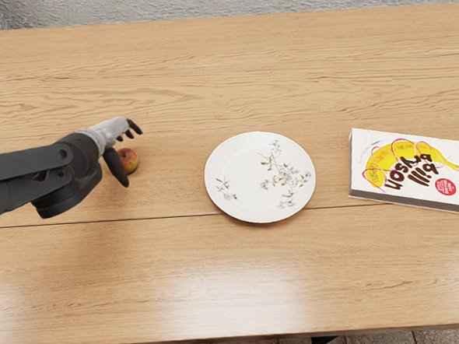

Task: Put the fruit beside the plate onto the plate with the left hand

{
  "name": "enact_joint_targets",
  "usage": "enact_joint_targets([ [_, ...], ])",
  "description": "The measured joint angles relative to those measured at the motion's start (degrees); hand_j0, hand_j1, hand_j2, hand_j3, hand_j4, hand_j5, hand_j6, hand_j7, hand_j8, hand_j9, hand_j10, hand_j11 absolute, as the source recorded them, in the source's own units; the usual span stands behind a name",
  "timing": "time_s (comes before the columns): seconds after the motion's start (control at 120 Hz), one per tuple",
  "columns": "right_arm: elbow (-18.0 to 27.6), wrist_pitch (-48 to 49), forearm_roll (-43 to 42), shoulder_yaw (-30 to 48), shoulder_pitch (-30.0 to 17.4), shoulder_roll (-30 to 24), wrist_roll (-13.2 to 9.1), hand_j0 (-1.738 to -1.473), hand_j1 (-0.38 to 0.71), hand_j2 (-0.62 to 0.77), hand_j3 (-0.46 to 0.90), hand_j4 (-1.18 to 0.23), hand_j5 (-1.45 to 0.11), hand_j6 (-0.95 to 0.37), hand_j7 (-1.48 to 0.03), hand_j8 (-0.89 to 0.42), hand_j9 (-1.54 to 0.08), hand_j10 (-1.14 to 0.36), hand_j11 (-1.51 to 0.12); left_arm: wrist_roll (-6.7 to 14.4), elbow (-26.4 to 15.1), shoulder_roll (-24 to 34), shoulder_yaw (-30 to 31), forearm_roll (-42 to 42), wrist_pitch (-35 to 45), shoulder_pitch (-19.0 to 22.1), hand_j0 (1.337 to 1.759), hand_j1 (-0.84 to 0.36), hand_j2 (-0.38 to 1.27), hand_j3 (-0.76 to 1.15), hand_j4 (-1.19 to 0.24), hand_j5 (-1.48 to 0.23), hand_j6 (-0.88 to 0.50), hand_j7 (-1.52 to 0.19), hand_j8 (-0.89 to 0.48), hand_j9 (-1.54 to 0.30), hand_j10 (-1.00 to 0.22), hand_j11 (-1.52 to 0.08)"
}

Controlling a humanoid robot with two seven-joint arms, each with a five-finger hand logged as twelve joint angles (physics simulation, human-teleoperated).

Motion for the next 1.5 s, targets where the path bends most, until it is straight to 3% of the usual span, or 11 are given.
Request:
enact_joint_targets([
  [0.883, 0.0, -0.01, -0.01, 0.0, 0.0, 0.0, 0.0, -1.658, -0.33, 0.0, 0.0, -0.02, -0.02, -0.02, -0.02, -0.02, -0.02, -0.02, -0.02, 0.0, 2.17, -0.35, 1.91, 0.08, -0.02, 0.82, 1.658, -0.21, 0.1, 0.0, -0.49, -0.6, -0.4, -0.61, -0.48, -0.61, -0.48, -0.61],
  [1.5, 0.0, -0.01, 0.0, 0.0, 0.0, 0.0, 0.0, -1.658, -0.33, 0.0, 0.0, -0.02, -0.02, -0.02, -0.02, -0.02, -0.02, -0.02, -0.02, 0.04, 2.39, -1.32, 3.25, 0.17, -0.16, 0.71, 1.656, -0.26, 0.08, 0.0, -0.55, -0.67, -0.5, -0.69, -0.53, -0.69, -0.53, -0.69],
])
